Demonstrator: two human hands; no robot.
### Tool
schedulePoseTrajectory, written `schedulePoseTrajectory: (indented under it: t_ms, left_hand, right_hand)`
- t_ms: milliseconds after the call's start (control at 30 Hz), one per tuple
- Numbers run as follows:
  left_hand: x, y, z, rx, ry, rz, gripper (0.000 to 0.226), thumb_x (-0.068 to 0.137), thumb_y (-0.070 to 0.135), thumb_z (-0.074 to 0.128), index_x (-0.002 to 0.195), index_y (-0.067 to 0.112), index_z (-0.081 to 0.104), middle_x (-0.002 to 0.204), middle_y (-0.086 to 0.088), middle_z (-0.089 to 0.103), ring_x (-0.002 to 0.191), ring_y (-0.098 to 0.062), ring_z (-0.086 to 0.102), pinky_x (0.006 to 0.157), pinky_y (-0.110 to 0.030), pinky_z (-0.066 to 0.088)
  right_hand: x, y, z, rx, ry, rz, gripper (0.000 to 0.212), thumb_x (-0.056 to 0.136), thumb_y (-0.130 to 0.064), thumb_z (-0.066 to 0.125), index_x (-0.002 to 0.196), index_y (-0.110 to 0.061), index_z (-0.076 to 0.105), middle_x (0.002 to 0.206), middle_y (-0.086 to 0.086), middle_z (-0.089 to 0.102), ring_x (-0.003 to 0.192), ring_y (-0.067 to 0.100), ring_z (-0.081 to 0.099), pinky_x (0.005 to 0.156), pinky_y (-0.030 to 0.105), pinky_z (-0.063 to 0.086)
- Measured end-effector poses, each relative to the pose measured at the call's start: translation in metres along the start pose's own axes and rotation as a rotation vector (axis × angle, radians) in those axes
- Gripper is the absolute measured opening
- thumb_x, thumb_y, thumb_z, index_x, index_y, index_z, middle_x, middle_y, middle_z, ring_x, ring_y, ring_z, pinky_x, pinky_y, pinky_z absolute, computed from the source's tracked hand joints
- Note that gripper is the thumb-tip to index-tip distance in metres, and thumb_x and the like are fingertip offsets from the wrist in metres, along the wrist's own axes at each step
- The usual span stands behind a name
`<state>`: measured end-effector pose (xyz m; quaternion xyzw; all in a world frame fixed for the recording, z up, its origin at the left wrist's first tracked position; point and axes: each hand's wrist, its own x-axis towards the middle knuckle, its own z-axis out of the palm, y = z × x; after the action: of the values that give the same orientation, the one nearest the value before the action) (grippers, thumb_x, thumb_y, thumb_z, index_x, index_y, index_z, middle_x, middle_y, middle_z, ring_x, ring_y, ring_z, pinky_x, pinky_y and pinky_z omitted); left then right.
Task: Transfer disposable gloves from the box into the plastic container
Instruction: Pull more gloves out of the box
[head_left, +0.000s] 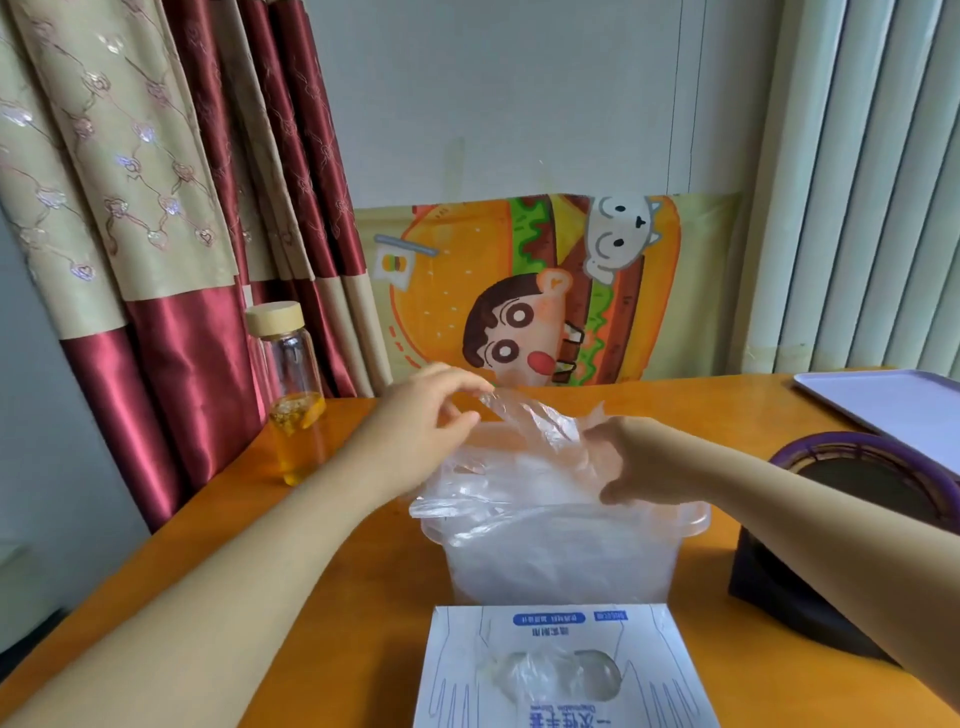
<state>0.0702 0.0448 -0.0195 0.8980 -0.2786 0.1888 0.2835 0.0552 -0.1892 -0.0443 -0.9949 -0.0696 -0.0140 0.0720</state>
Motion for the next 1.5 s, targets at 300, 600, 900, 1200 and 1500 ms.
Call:
schedulePoseTrajectory:
  t_ms: [300,600,900,1200,1500]
  left_hand:
    - [0.037,0.010,0.069,0.449,-0.895,-0.140,0.053,0.094,0.017,0.055,0.145,0.028,0.041,0.151,0.002,0.037,0.129,-0.024,0.046,0.102,-0.033,0.041]
    - [0.038,-0.004,0.109,0.508,-0.968,-0.312,0.044,0.101,0.019,0.040,0.144,0.011,0.041,0.145,-0.008,0.043,0.119,-0.026,0.048,0.106,-0.035,0.039]
    - [0.037,0.006,0.070,0.461,-0.770,-0.088,0.043,0.092,0.026,0.060,0.135,0.024,0.054,0.138,0.001,0.053,0.120,-0.022,0.052,0.099,-0.034,0.044]
    - [-0.044,0.024,0.016,0.043,-0.355,0.095,0.019,0.091,0.030,0.062,0.109,0.034,0.065,0.094,0.019,0.058,0.081,-0.001,0.055,0.068,-0.012,0.039]
    - [-0.116,0.010,0.041,0.191,-0.859,-0.044,0.095,0.072,0.068,0.066,0.147,0.048,0.010,0.152,0.027,0.007,0.142,-0.002,0.005,0.114,-0.030,0.022]
  right_hand:
    - [0.022,-0.006,0.011,-0.423,-0.266,0.039,0.056,0.086,-0.036,0.066,0.133,-0.009,0.049,0.131,0.007,0.052,0.120,0.024,0.047,0.106,0.039,0.035]
    - [0.040,0.004,0.038,-0.728,-0.346,0.055,0.038,0.098,-0.027,0.045,0.134,-0.017,0.049,0.144,0.009,0.040,0.136,0.029,0.030,0.113,0.052,0.008]
    - [0.018,-0.001,0.003,-0.534,0.019,-0.096,0.044,0.083,-0.051,0.063,0.115,-0.022,0.063,0.119,-0.002,0.051,0.115,0.021,0.044,0.103,0.042,0.029]
    - [-0.075,-0.036,0.009,0.003,0.037,-0.621,0.022,0.091,-0.027,0.061,0.112,-0.026,0.067,0.096,-0.013,0.060,0.066,-0.006,0.046,0.060,0.007,0.036]
    - [-0.081,-0.047,0.052,-0.010,-0.096,-0.468,0.016,0.090,-0.035,0.062,0.100,-0.024,0.068,0.101,-0.009,0.059,0.083,0.008,0.052,0.068,0.018,0.043]
